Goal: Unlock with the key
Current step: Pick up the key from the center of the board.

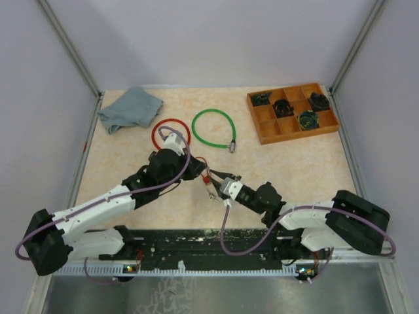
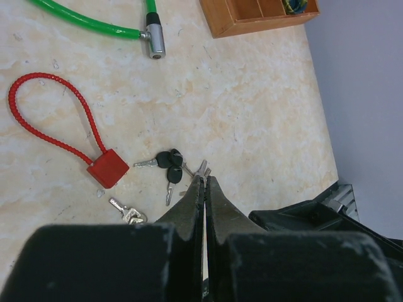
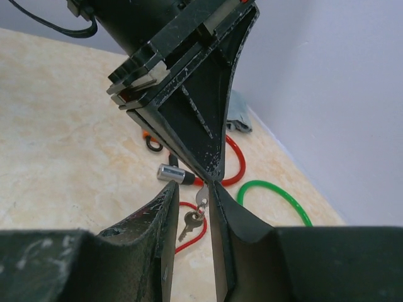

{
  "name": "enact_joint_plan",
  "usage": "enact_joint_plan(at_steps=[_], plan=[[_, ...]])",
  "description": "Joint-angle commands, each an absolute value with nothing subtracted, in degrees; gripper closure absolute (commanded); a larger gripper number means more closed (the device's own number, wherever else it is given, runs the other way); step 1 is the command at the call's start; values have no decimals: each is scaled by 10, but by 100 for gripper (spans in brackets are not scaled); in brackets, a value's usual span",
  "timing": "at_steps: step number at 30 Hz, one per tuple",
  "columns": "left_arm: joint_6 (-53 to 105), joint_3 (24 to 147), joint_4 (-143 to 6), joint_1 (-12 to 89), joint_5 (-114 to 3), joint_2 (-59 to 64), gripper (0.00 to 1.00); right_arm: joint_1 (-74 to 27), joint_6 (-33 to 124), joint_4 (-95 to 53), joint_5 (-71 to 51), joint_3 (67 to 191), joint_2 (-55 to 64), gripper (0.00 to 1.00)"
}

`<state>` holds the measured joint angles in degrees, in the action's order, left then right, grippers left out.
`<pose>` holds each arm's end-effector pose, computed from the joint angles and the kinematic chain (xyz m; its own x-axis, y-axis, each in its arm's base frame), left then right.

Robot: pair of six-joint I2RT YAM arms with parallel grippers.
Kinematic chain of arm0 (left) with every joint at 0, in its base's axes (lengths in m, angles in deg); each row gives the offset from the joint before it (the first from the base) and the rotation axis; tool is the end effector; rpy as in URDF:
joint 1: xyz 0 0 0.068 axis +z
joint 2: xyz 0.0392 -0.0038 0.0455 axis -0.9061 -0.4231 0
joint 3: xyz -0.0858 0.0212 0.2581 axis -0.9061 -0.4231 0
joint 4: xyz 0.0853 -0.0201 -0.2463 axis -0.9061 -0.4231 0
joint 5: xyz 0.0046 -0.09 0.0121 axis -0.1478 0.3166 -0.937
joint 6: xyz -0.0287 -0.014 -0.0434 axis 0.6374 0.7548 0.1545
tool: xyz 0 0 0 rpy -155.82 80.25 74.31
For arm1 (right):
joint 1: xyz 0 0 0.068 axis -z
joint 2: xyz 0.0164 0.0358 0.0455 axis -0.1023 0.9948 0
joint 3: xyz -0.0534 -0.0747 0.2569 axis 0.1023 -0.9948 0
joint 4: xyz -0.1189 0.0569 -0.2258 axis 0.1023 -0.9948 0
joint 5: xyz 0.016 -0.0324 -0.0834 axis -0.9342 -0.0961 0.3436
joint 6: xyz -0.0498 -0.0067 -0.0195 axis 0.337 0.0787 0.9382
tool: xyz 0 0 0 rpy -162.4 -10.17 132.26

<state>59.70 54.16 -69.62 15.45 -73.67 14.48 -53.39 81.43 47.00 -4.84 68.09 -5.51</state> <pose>0.1685 -0.1881 0.2706 -0.6251 -0.3448 -0.7002 0.2861 0.7335 -0.6166 0.1150 0.1962 0.2117 0.5072 -0.0934 -0.8568 -0.7242 0.4927 -0.4824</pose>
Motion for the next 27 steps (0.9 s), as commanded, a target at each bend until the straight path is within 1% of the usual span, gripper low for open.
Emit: enact_joint_plan(at_steps=[1, 7, 11, 17, 27], plan=[[605, 555, -688, 149, -745, 158, 100, -544, 834, 559, -14, 677, -25, 74], [609, 545, -677, 147, -742, 165, 100, -546, 836, 605, 11, 683, 21, 70], [610, 543, -674, 146, -738, 167, 100, -545, 833, 632, 35, 686, 43, 70], [618, 530, -658, 145, -728, 168, 100, -546, 825, 662, 30, 686, 63, 69], [624, 524, -648, 143, -718, 167, 100, -551, 835, 670, 38, 692, 86, 70]])
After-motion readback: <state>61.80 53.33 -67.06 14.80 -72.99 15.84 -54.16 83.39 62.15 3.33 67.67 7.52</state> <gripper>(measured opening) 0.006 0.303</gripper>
